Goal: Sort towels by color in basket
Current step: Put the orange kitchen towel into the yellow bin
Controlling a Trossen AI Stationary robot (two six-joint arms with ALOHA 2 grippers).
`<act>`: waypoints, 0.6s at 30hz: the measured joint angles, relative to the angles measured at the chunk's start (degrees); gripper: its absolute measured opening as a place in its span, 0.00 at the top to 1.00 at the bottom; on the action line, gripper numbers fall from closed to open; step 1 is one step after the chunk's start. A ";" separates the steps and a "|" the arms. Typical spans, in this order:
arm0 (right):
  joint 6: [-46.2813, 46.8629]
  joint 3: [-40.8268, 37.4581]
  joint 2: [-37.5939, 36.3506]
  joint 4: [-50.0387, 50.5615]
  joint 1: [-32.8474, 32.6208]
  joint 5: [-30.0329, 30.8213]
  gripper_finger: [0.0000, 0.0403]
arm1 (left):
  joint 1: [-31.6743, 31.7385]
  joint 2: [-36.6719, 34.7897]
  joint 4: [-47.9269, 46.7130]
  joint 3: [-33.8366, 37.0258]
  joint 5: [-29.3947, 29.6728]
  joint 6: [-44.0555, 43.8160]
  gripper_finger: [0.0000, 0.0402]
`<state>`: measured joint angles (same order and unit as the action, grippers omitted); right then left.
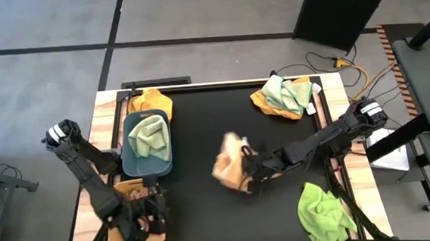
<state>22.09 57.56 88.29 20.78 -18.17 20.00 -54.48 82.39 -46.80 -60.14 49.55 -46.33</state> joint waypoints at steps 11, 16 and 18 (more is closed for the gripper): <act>-20.07 1.01 0.04 -21.58 -4.49 0.87 0.94 | 15.71 -0.04 27.77 3.31 -6.63 27.07 0.38; -10.15 -1.47 0.04 -15.37 -4.55 1.02 0.92 | 23.31 -0.02 33.87 3.32 -16.18 32.62 0.31; -6.82 -3.40 0.04 -14.81 -4.55 1.13 0.88 | 25.71 0.55 36.68 3.32 -17.43 33.80 0.29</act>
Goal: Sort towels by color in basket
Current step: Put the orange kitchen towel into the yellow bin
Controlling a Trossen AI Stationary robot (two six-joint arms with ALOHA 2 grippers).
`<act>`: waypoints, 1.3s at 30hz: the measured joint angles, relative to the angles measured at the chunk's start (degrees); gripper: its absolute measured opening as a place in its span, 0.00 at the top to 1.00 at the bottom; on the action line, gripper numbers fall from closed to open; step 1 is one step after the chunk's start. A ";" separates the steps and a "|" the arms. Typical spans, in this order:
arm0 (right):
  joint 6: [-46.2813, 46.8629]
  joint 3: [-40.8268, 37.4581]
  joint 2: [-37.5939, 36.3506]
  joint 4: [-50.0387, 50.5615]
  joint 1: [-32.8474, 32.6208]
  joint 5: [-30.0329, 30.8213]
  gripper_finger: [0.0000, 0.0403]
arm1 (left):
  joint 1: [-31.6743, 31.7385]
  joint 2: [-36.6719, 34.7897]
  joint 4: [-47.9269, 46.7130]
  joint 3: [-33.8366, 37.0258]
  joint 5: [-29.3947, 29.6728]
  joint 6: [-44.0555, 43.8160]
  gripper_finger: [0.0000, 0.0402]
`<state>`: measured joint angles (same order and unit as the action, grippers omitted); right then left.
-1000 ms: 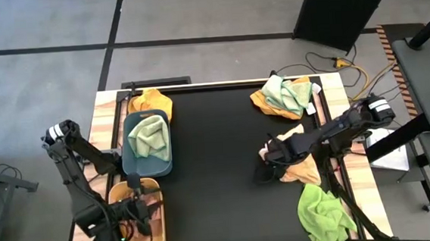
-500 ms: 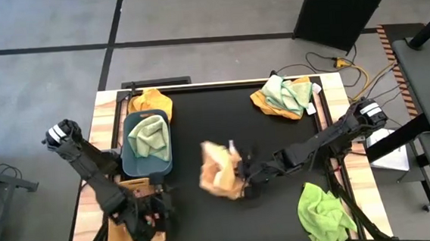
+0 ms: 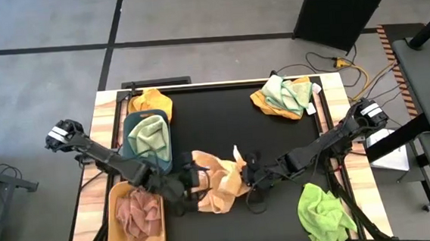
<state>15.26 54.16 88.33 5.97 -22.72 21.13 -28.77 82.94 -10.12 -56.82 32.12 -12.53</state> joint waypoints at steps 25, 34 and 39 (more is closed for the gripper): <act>12.56 1.98 -11.60 22.55 -4.75 6.73 0.15 | 8.23 30.00 -16.69 -24.07 -11.66 -0.01 0.32; 17.23 0.16 -14.50 23.58 -8.95 6.50 0.21 | 8.46 40.22 -47.47 -31.78 -8.39 -10.52 0.32; 18.37 -0.65 -11.53 24.00 -9.42 6.37 0.24 | 8.42 42.75 -46.51 -30.97 -9.97 -10.67 0.35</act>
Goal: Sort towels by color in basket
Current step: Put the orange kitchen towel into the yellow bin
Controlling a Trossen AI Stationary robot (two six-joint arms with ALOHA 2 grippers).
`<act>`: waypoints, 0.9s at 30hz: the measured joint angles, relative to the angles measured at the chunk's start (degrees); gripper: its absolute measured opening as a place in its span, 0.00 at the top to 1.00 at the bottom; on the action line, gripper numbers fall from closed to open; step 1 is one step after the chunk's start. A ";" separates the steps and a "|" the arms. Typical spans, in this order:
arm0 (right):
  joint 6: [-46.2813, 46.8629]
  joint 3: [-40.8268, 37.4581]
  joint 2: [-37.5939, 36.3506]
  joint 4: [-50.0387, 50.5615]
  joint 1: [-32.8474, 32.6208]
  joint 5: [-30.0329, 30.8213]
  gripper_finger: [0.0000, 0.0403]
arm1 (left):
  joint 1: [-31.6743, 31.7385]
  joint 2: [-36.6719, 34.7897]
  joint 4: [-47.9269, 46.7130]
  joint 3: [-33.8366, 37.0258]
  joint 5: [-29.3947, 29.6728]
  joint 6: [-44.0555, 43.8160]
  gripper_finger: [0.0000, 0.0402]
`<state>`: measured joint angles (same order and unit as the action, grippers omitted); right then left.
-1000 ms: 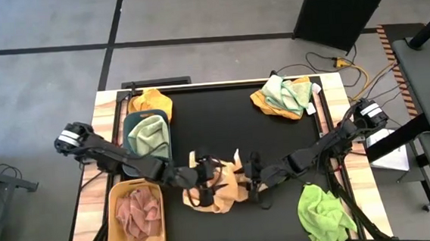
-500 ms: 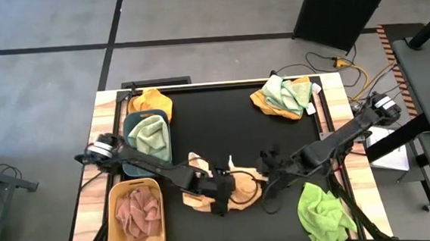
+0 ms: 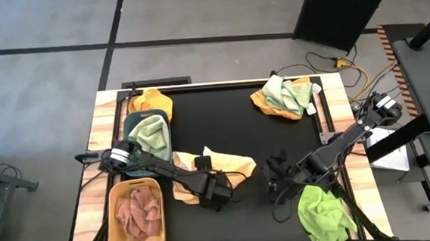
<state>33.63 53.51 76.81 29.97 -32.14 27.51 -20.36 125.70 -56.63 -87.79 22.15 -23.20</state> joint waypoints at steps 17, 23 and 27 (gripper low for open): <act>-0.11 0.09 1.19 -0.20 0.00 -0.42 0.33 | -5.17 -15.75 2.17 0.81 -1.21 -2.27 0.99; -0.13 0.07 1.19 -0.21 0.00 -0.40 0.36 | -11.59 -28.55 2.05 0.93 7.16 -5.36 0.99; -0.13 -0.01 1.19 -0.23 0.00 -0.40 0.38 | -15.70 -35.22 1.75 1.79 11.50 -8.98 0.99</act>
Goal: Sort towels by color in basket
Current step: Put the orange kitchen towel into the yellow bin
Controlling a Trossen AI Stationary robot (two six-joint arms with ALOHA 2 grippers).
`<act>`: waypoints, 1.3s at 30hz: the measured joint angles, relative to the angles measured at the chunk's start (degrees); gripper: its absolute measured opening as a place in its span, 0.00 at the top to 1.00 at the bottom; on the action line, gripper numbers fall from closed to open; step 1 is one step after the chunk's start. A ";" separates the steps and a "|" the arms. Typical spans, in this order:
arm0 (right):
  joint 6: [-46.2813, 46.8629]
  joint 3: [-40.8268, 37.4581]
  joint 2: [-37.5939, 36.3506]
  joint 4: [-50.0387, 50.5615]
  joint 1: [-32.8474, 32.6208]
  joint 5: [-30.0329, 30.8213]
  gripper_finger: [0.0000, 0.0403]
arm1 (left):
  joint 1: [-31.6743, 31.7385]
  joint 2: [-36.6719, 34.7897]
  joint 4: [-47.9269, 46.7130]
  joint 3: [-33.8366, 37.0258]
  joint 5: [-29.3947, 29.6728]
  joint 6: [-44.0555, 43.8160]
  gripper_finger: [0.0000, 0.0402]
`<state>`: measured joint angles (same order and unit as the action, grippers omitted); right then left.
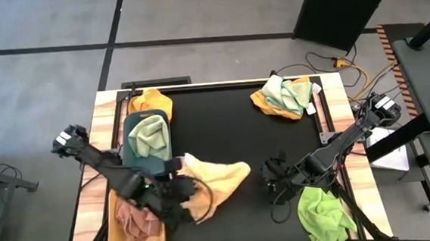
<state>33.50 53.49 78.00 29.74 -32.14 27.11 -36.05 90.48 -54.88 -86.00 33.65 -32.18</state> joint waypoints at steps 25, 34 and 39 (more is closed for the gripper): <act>-0.45 -0.02 0.00 -2.61 0.28 0.07 0.32 | 6.61 7.95 8.54 19.81 -20.52 -8.23 0.72; 0.86 -0.02 0.00 -2.60 0.24 -0.46 0.32 | 10.49 22.89 4.92 12.64 -30.32 2.31 0.48; 0.99 -0.04 0.00 -2.51 0.13 -0.58 0.33 | 10.54 29.16 1.94 7.07 -33.47 6.20 0.48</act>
<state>34.48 53.46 78.00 27.23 -32.01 26.53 -25.52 119.64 -52.94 -78.92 0.18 -25.98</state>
